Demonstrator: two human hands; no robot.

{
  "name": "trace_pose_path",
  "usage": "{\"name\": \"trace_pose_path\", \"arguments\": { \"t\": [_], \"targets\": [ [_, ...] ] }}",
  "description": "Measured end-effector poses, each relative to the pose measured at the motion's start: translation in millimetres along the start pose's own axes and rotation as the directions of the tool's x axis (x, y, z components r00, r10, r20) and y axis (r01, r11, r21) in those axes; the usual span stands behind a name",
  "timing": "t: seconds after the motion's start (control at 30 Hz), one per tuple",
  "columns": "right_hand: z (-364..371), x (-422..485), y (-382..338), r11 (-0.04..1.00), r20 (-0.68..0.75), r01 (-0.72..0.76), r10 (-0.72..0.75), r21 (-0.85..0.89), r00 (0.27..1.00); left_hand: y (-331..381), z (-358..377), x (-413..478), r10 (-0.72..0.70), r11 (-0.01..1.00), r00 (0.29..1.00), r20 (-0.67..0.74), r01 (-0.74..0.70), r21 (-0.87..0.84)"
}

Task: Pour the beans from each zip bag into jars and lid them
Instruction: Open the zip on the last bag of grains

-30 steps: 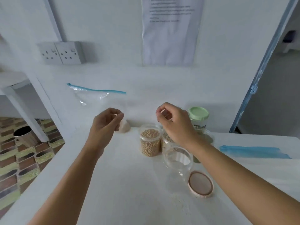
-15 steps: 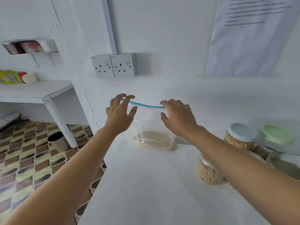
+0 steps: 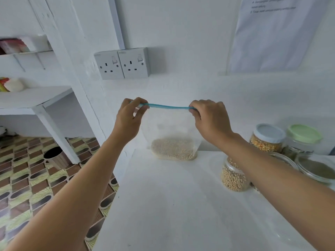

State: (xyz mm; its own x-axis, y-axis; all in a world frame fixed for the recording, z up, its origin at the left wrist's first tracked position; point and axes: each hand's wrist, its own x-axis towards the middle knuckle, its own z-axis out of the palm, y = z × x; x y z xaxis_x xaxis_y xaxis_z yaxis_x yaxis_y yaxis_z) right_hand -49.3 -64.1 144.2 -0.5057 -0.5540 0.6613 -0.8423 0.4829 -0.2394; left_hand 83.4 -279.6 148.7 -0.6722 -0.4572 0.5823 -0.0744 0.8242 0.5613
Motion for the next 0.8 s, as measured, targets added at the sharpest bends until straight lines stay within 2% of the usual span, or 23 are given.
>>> {"name": "trace_pose_path", "arguments": {
  "t": [0.2, 0.47, 0.7, 0.8],
  "targets": [
    [-36.1, -18.2, 12.9, 0.997, -0.040, 0.023, -0.020, 0.078, 0.999, 40.3, -3.3, -25.6, 0.034, 0.998, 0.999, -0.009, -0.034, -0.045],
    [-97.1, -49.8, 14.7, 0.968, -0.096, 0.118, -0.099, 0.223, 0.990, 94.9, -7.8, -65.7, 0.012, 0.983, 0.990, -0.137, -0.037, -0.182],
    [-133.1, -87.3, 30.1, 0.955, -0.133, 0.125, -0.092, 0.269, 0.987, 131.2, -5.9, -103.0, 0.024, 0.943, 0.995, -0.095, -0.054, -0.327],
    [-137.7, -100.1, 35.5, 0.954, -0.137, 0.124, -0.089, 0.274, 0.987, 142.1, -3.7, -119.0, -0.008, 0.923, 0.999, -0.050, -0.012, -0.385]
  ]
}}
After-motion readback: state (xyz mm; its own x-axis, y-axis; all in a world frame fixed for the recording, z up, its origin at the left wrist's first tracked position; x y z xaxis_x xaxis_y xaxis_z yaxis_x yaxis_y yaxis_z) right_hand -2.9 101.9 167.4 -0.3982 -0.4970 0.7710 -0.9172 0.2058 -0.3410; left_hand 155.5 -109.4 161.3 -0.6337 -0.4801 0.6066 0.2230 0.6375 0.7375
